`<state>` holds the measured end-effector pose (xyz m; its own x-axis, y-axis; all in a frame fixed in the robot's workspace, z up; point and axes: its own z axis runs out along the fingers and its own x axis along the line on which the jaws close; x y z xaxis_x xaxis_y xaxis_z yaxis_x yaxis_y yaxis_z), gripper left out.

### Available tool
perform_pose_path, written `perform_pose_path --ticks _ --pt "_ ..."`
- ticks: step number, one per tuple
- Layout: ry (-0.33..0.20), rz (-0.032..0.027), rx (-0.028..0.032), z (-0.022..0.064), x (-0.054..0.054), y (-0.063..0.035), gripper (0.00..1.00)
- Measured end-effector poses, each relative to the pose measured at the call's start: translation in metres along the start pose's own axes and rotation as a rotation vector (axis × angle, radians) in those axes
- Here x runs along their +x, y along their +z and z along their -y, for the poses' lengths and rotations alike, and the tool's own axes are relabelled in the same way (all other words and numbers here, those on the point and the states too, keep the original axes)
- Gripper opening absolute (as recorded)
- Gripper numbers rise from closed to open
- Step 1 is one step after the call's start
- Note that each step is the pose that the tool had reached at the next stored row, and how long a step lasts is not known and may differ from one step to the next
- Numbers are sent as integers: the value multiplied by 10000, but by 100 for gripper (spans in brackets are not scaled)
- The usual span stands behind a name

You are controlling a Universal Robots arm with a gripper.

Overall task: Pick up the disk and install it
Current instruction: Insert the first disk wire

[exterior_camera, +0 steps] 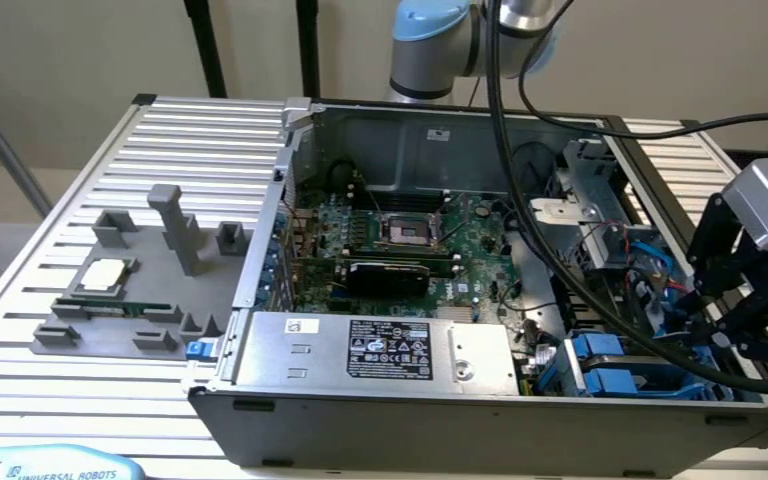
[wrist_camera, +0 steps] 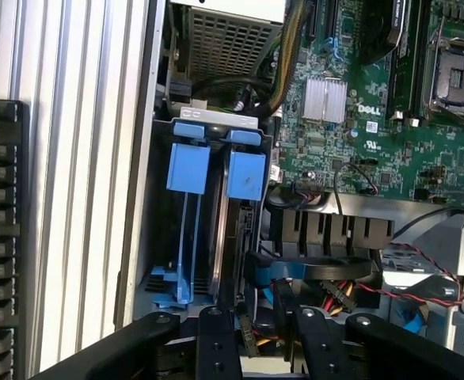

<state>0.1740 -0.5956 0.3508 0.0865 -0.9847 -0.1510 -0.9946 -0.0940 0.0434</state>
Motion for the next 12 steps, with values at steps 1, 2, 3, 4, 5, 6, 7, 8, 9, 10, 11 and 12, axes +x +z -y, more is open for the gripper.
perform_pose_path --ticks 1,2,3,4,5,6,7,8,9,10,11,12 --pt "-49 10 2 3 3 1 34" --pt "-91 14 8 4 7 2 34" --pt "-131 17 18 6 12 3 34" --pt "-170 20 30 7 17 4 34" --pt "-205 23 43 9 23 5 34" --pt "-241 25 57 10 28 6 34" --pt "-281 30 76 12 33 7 34" --pt "-325 41 98 14 36 8 34" --pt "-380 54 124 15 36 8 34" --pt "-441 70 149 15 37 8 34" --pt "-504 88 170 15 38 10 34" --pt "-577 103 190 16 38 11 34"
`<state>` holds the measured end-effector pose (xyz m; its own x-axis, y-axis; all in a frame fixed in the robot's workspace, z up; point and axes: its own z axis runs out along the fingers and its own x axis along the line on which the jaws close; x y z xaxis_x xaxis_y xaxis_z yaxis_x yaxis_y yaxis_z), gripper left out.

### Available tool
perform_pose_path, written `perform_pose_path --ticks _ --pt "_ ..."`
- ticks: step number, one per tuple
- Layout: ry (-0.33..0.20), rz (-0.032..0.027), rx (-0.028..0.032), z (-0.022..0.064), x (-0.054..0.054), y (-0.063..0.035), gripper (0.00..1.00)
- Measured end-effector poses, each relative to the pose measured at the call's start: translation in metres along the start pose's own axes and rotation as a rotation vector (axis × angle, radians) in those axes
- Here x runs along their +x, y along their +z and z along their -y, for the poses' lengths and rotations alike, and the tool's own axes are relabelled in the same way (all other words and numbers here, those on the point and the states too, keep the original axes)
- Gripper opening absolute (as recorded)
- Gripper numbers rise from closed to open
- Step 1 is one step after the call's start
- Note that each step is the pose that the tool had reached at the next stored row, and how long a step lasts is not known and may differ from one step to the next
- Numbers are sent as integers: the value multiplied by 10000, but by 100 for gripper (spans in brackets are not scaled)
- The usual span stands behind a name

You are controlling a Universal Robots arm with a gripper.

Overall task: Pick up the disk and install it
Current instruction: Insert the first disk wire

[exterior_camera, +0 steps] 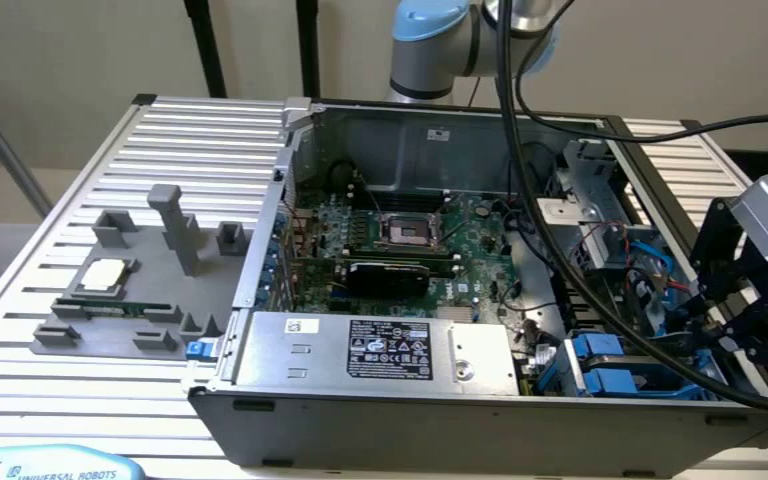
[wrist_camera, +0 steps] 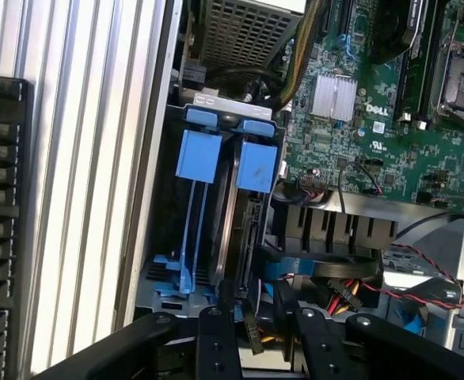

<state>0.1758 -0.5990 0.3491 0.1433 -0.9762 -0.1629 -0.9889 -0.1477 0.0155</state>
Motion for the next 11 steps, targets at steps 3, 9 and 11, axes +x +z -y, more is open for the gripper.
perform_pose_path --ticks 3,9,11 --pt "-245 36 43 0 1 4 34" --pt "-688 68 99 -1 7 7 18" --pt "-821 76 108 -2 10 7 17"
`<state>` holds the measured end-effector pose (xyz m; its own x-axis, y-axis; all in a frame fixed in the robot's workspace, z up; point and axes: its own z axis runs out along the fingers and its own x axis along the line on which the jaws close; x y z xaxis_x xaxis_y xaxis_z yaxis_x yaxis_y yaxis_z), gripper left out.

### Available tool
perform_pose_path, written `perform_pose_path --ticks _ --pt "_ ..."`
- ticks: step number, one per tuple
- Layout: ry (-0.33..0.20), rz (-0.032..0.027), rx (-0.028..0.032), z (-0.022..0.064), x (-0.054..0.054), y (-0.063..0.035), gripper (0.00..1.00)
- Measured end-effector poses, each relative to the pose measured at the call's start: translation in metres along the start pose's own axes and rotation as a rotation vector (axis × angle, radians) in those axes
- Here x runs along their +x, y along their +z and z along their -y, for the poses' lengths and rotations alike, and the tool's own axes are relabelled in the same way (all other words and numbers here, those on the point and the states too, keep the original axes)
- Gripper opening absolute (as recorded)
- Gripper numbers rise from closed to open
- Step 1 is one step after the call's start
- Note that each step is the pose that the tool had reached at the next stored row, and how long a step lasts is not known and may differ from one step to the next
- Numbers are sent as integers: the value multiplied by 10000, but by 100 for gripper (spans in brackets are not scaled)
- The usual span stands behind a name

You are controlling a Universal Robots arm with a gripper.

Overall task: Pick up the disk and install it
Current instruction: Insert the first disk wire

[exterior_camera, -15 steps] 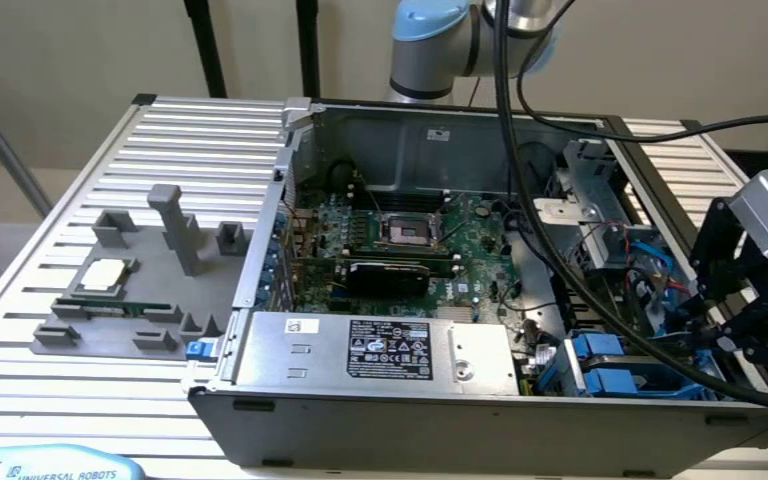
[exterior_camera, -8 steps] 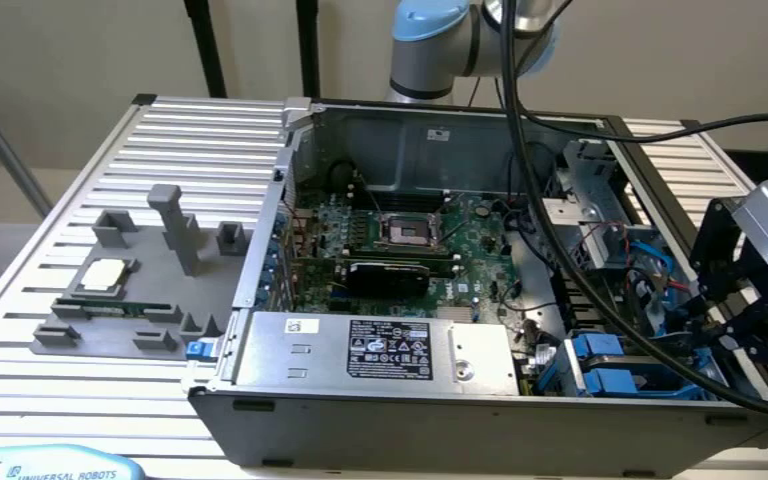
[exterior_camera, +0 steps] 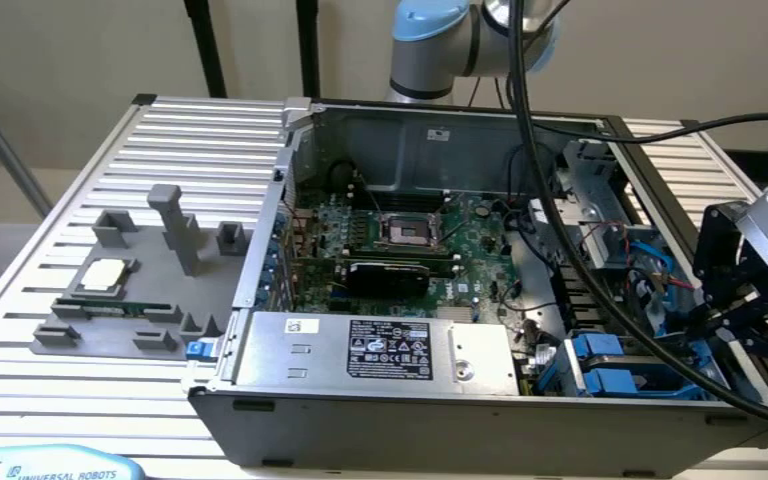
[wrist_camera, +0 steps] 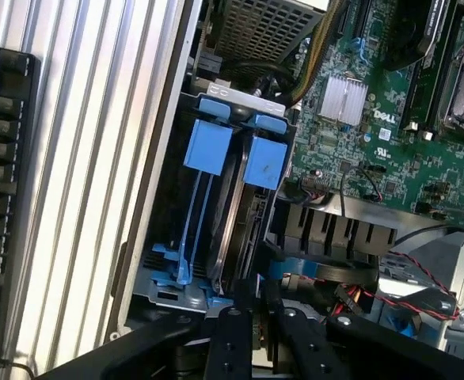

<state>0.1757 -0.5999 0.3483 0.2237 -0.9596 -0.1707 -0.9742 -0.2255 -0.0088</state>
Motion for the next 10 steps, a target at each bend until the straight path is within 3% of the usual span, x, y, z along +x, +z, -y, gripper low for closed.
perform_pose_path --ticks 5,10 --pt "-277 40 21 -16 4 0 17" --pt "-330 36 44 -158 -29 2 17"
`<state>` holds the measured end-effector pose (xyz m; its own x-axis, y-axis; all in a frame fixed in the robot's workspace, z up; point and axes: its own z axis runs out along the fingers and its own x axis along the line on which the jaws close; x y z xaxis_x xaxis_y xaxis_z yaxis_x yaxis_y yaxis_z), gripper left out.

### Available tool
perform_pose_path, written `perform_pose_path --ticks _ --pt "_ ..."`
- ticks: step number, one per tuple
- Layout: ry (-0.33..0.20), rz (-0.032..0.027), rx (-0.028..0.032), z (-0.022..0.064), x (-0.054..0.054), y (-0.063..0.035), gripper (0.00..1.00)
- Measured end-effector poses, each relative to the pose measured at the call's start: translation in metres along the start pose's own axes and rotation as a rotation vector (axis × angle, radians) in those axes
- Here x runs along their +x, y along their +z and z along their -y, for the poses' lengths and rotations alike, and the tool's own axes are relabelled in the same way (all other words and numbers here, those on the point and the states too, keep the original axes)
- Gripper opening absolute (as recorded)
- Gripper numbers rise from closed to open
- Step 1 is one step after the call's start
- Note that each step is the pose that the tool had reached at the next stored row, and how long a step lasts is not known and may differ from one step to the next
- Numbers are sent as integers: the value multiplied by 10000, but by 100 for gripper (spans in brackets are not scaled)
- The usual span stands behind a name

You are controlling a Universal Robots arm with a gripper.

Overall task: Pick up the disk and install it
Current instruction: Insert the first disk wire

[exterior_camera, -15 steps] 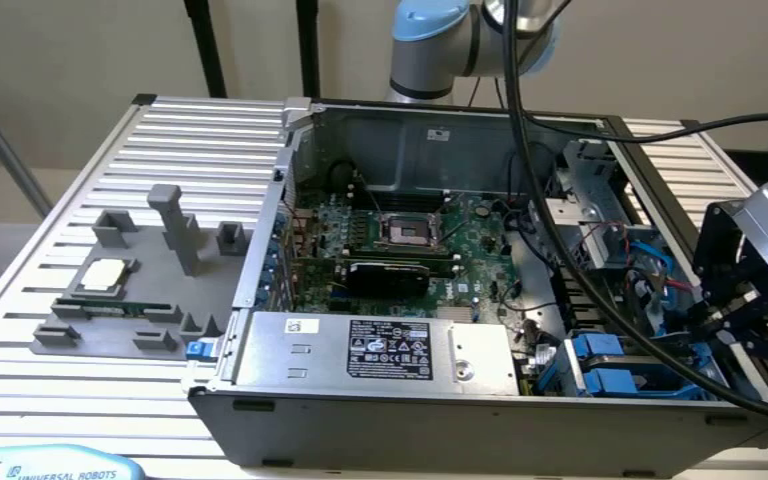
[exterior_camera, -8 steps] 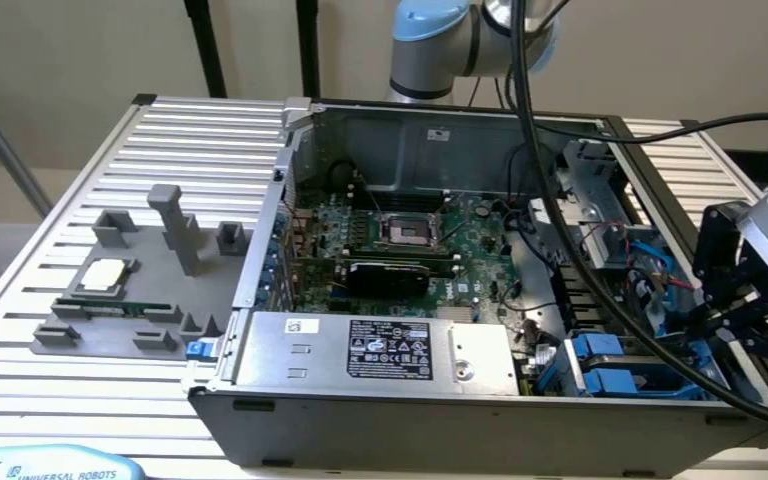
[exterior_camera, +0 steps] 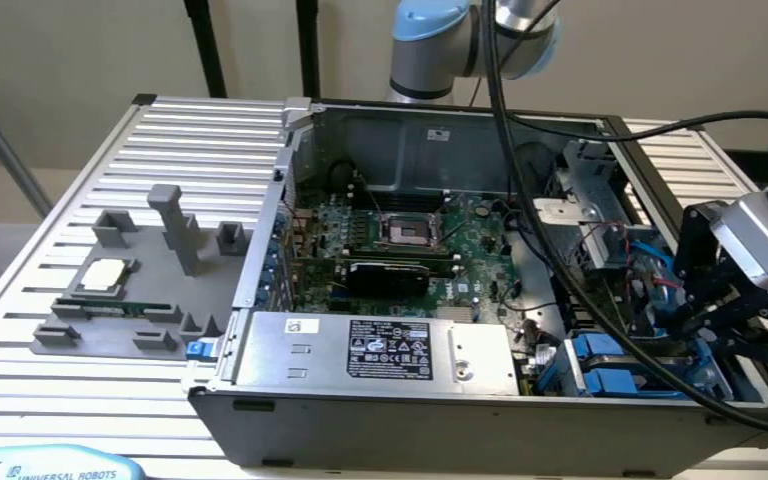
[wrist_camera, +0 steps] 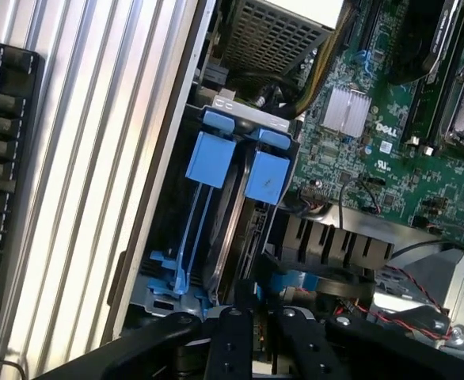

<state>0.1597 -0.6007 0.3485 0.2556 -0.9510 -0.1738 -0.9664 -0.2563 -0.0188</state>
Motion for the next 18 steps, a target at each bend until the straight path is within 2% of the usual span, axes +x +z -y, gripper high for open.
perform_pose_path --ticks 3,5,12,15,18 --pt "-5 -9 33 -125 -33 3 17" --pt "28 -14 56 -173 -46 5 17" --pt "705 -66 191 -191 -50 9 17" --pt "1092 -125 269 -191 -49 13 17" --pt "1441 -230 365 -192 -47 24 17"
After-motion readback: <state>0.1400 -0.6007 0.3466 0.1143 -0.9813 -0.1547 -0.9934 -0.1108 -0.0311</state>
